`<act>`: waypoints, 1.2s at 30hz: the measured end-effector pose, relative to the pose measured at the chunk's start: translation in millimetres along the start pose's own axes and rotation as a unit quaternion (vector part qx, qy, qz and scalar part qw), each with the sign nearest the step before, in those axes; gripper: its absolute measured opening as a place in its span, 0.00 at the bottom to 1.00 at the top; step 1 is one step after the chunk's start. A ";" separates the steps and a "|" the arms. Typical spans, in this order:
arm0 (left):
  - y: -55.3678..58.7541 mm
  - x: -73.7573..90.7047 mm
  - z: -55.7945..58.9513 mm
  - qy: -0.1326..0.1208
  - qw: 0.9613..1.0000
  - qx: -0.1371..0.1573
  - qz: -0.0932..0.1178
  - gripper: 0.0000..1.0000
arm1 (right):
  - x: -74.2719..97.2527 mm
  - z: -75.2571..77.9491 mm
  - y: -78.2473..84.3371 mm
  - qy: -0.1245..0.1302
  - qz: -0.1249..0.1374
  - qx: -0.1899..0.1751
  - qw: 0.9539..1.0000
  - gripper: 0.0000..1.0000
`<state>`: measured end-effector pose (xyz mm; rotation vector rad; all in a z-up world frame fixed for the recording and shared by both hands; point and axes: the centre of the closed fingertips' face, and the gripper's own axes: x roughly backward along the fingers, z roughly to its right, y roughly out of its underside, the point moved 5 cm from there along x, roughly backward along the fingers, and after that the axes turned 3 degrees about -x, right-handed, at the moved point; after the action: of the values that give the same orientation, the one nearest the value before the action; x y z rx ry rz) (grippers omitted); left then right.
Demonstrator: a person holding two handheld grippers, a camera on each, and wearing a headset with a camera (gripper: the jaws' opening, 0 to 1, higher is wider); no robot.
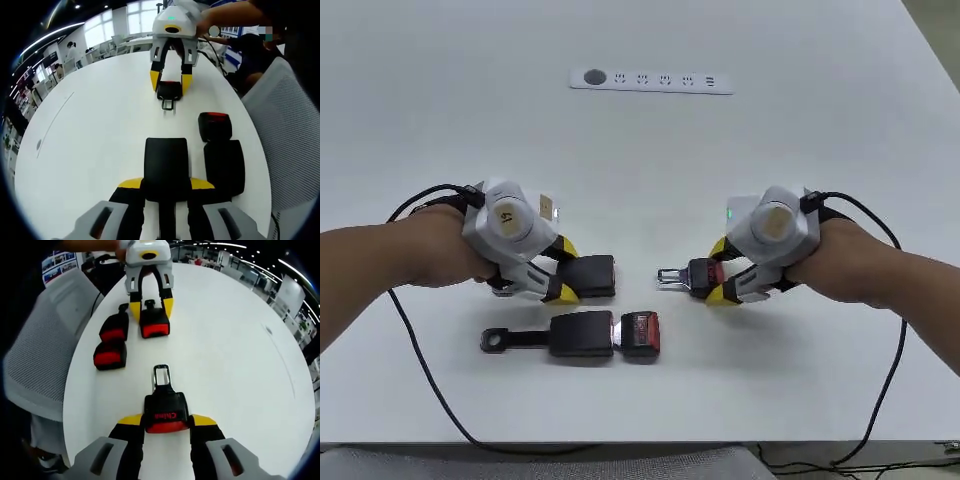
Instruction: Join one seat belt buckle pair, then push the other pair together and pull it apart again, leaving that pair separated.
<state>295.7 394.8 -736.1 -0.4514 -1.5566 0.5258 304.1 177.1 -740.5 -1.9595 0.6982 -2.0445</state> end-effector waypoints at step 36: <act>6.0 52.2 15.3 -0.094 0.990 0.098 0.040 0.53 | 41.6 -32.4 -1.1 0.074 0.099 -0.142 0.982 0.52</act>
<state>277.4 429.1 -697.6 -0.3221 -1.6522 0.7943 268.9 164.2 -703.3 -1.7992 1.2269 -2.0749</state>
